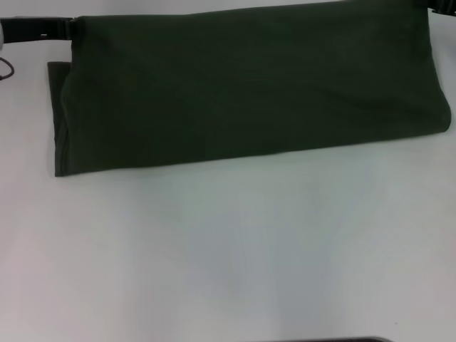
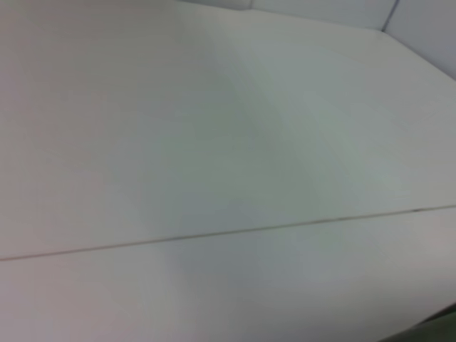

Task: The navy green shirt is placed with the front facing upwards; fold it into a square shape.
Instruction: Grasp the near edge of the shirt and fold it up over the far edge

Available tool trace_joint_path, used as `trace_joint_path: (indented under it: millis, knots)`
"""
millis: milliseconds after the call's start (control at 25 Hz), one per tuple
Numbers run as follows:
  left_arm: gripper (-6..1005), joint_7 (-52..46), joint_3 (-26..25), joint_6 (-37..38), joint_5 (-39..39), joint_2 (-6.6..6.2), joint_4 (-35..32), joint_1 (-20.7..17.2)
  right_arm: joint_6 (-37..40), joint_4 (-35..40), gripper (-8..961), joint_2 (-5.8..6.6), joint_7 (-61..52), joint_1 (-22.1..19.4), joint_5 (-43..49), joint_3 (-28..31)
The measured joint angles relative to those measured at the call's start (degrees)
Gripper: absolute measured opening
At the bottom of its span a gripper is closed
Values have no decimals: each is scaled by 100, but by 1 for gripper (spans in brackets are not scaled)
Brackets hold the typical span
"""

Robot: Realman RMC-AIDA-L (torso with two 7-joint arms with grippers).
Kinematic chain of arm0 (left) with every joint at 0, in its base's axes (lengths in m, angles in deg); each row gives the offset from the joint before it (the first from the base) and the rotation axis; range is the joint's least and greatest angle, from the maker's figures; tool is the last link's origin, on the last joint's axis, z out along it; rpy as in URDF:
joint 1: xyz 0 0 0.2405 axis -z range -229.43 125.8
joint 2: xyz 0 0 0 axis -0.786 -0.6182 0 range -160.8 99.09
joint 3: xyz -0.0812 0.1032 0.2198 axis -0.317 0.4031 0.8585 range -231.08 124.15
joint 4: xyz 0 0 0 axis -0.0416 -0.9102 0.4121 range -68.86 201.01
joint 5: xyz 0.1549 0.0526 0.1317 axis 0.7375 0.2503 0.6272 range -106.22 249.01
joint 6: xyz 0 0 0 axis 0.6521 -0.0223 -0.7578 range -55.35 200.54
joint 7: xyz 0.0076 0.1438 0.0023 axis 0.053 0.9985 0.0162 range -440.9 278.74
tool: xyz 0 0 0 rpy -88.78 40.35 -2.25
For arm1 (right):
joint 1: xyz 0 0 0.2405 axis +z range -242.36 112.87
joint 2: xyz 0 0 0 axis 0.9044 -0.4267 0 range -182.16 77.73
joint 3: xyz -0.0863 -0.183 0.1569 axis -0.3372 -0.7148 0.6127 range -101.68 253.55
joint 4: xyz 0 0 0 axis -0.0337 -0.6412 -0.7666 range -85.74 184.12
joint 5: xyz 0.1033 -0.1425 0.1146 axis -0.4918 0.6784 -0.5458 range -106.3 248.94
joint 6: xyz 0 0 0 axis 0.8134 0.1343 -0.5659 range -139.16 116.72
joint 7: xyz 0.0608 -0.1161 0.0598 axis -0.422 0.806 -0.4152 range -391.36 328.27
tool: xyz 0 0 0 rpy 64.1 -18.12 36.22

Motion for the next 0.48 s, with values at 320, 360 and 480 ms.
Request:
trace_joint_path:
  millis: [320, 360, 480]
  knots:
    - [7, 31, 0, -533, -62, 134, 155, 48, -576, -87, 44, -109, 0, 110, -36, -58]
    - [7, 37, 0, -606, -82, 137, 204, 54, -621, -95, 44, -124, 1, 122, -36, -61]
    - [6, 48, 1, -782, -135, 140, 318, 67, -784, -99, 44, -188, 2, 167, -38, -71]
